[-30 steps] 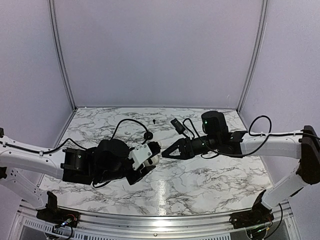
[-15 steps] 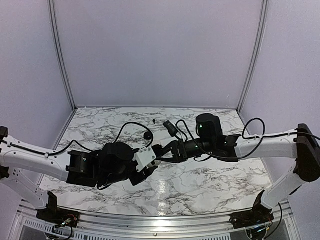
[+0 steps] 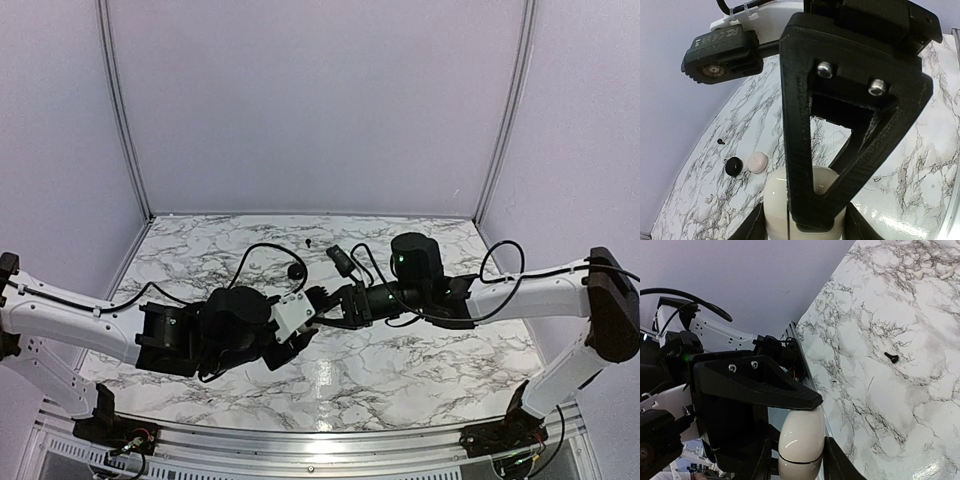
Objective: Insert the wireless bluetooth earbuds into the charging case
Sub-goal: Pass from the left arm to the right
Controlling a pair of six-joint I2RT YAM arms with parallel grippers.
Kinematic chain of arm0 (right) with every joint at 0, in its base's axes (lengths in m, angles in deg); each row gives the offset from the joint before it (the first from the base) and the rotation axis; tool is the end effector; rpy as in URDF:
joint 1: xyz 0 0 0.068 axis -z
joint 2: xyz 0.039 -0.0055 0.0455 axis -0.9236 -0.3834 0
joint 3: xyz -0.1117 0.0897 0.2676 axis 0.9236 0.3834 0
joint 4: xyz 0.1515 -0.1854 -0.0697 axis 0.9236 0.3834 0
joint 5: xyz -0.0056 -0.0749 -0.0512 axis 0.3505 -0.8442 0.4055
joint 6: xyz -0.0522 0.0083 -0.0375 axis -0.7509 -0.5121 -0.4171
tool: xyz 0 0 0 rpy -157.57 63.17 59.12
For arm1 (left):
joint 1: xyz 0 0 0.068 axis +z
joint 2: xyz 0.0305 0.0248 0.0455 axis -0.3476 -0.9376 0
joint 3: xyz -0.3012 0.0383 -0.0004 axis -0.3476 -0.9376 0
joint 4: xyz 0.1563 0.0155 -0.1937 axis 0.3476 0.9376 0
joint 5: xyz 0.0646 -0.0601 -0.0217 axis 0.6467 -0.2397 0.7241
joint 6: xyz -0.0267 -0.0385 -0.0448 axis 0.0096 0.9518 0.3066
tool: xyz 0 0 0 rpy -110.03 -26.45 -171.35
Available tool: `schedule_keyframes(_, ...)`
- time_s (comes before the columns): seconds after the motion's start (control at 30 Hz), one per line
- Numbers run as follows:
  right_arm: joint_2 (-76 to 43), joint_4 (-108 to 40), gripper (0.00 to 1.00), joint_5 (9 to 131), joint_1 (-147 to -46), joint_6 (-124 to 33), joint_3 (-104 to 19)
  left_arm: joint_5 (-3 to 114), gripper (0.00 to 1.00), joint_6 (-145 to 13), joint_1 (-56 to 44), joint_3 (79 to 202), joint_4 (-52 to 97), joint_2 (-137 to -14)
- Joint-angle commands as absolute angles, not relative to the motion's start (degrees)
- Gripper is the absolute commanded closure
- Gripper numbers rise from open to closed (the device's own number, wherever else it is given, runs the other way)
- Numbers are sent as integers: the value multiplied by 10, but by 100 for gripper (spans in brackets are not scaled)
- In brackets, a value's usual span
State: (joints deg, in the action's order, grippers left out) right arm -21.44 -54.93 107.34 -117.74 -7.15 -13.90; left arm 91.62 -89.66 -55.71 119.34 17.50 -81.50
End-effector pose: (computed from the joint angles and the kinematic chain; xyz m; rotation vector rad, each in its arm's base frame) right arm 0.1793 0.2714 0.2741 -0.7317 2.1512 1.7581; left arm 0.0990 -0.3002 0.2927 1.1050 1.5893 -0.2605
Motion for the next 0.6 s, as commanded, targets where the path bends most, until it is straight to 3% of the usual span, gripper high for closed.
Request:
schedule_keyframes(0.0,-220,-580,67,1081,-1189,-64,-140,942,61,-892,-559,1215,156,-822)
schedule_keyframes(0.2,-223,-580,70,1080,-1192,-65,-144,957,61,-887,-559,1217,156,-826)
schedule_keyframes(0.33,-224,-571,83,1084,-1192,-80,-152,975,57,-886,-559,1223,159,-830)
schedule_keyframes(0.5,-210,-552,99,1079,-1189,-120,-161,912,23,-866,-559,1242,237,-809)
schedule_keyframes(0.57,-202,-546,100,1078,-1183,-137,-163,870,14,-858,-559,1234,247,-788)
